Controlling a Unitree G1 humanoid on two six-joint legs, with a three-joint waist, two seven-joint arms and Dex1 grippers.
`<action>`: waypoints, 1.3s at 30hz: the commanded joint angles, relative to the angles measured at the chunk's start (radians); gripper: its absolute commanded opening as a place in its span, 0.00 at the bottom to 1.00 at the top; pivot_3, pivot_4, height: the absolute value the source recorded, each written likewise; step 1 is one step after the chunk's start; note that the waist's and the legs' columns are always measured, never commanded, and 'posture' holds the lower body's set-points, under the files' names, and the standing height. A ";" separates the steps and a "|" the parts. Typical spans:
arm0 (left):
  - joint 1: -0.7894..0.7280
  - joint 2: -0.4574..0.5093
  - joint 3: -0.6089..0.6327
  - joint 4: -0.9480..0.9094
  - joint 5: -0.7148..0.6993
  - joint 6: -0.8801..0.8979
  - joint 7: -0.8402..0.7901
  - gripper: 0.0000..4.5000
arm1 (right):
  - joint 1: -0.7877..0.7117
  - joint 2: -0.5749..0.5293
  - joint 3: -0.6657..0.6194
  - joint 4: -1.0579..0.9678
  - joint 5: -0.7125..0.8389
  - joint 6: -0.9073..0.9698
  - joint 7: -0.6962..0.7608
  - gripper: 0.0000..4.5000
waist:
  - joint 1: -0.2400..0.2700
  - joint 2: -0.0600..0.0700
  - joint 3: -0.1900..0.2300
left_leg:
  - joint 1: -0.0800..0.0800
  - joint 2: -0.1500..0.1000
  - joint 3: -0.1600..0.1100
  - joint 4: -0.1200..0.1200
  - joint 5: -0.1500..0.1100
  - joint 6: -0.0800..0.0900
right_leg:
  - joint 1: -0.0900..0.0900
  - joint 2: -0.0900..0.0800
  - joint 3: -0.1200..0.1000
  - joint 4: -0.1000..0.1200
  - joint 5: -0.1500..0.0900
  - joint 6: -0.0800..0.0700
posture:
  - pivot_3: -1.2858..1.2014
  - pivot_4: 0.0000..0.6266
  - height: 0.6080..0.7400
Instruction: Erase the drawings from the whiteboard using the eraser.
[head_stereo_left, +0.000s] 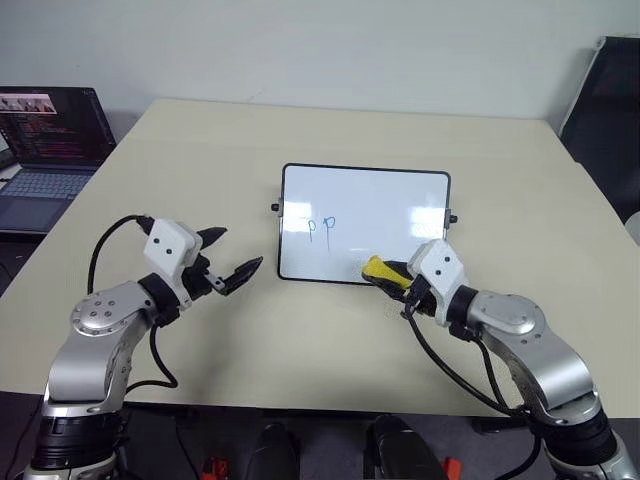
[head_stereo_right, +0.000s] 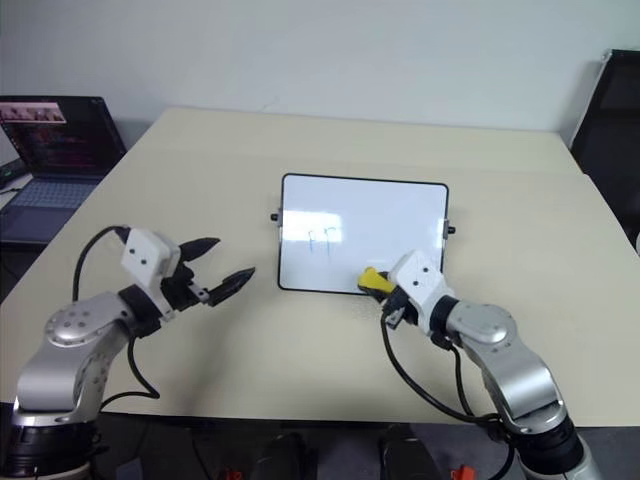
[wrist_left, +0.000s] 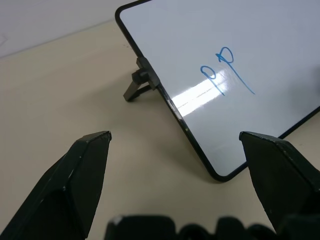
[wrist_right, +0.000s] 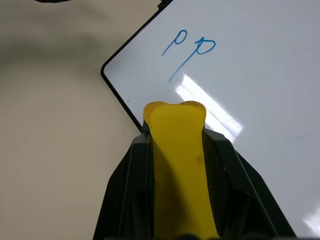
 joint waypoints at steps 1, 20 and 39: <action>0.005 -0.002 0.032 -0.070 -0.012 -0.012 0.028 1.00 | -0.030 0.000 0.023 -0.012 0.002 -0.036 0.005 0.22 | 0.000 0.000 0.000 | 0.000 0.000 0.000 0.000 0.000 0.000 | 0.000 0.000 0.000 0.000 0.000 0.000 | 0.52 0.24 1.00; -0.010 0.008 -0.022 -0.096 -0.007 -0.001 0.038 1.00 | -0.316 0.102 0.166 0.289 -0.140 -0.208 -0.040 0.22 | -0.002 0.000 0.000 | 0.000 0.000 0.000 0.000 0.000 0.000 | 0.000 0.000 0.000 0.000 0.000 0.000 | 0.52 0.24 1.00; -0.059 0.006 -0.071 -0.059 0.008 -0.022 0.003 1.00 | -0.539 0.114 0.304 0.779 -0.357 -0.366 0.104 0.22 | 0.000 0.000 0.000 | 0.001 0.000 0.000 -0.002 0.000 0.000 | 0.001 0.000 -0.001 0.000 0.003 0.005 | 0.52 0.24 1.00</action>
